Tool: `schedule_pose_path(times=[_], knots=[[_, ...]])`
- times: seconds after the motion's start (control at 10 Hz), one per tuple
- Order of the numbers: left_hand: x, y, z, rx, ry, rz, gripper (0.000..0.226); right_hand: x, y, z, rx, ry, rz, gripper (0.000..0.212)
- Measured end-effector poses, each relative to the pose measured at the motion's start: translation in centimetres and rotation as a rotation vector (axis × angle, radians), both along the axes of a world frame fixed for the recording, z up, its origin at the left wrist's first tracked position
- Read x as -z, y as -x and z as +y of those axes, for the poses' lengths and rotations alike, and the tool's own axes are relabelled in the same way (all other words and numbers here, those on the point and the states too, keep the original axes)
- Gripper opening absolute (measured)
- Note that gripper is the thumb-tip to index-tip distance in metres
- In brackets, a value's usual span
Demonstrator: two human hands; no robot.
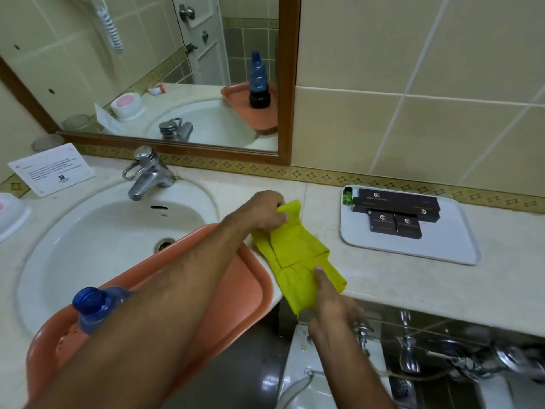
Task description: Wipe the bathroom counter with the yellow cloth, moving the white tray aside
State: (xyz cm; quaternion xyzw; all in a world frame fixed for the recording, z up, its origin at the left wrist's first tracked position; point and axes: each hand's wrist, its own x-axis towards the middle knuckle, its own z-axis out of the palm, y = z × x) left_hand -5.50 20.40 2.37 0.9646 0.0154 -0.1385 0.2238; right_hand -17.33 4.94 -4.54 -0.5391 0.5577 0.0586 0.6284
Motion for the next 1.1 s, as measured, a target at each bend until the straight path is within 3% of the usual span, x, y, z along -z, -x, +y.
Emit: schedule_pose_path(times=[0.1, 0.2, 0.3, 0.4, 0.5, 0.6, 0.7, 0.8, 0.9, 1.1], knots=[[-5.2, 2.5, -1.5, 0.26, 0.065, -0.065, 0.016, -0.9, 0.0, -0.6, 0.095, -0.24, -0.047, 0.108], [-11.3, 5.8, -2.6, 0.46, 0.088, -0.126, 0.01, -2.5, 1.6, -1.2, -0.019, -0.334, -0.234, 0.095], [-16.9, 8.4, -2.2, 0.504, 0.236, -0.191, 0.006, -3.3, 2.8, -2.4, -0.21, -0.423, -0.467, 0.095], [-19.7, 9.3, -0.1, 0.398, 0.39, -0.162, 0.011, -4.6, 3.9, -2.4, -0.235, -0.854, -0.682, 0.057], [-18.5, 8.5, 3.4, 0.155, 0.374, -0.047, 0.015, -4.9, 4.2, -1.2, -0.339, -0.999, -0.734, 0.04], [-14.1, 7.1, 6.5, -0.019, 0.197, 0.184, 0.013, -4.6, 4.0, 1.1, -0.496, -0.681, -0.6, 0.03], [-8.5, 6.3, 8.1, -0.042, -0.178, 0.269, 0.026, -3.1, 3.9, 3.7, -0.55, -0.31, -0.416, 0.025], [-3.1, 6.6, 8.5, -0.099, -0.355, 0.213, 0.029, -2.3, 3.7, 5.8, -0.71, 0.007, -0.345, 0.033], [-0.3, 8.1, 8.2, -0.177, -0.42, 0.079, 0.031, -2.1, 3.2, 5.9, -0.81, 0.152, -0.339, 0.026], [-1.6, 9.7, 4.6, -0.116, -0.495, -0.095, 0.035, -5.3, 3.0, 0.7, -1.178, 0.312, -0.142, 0.026]])
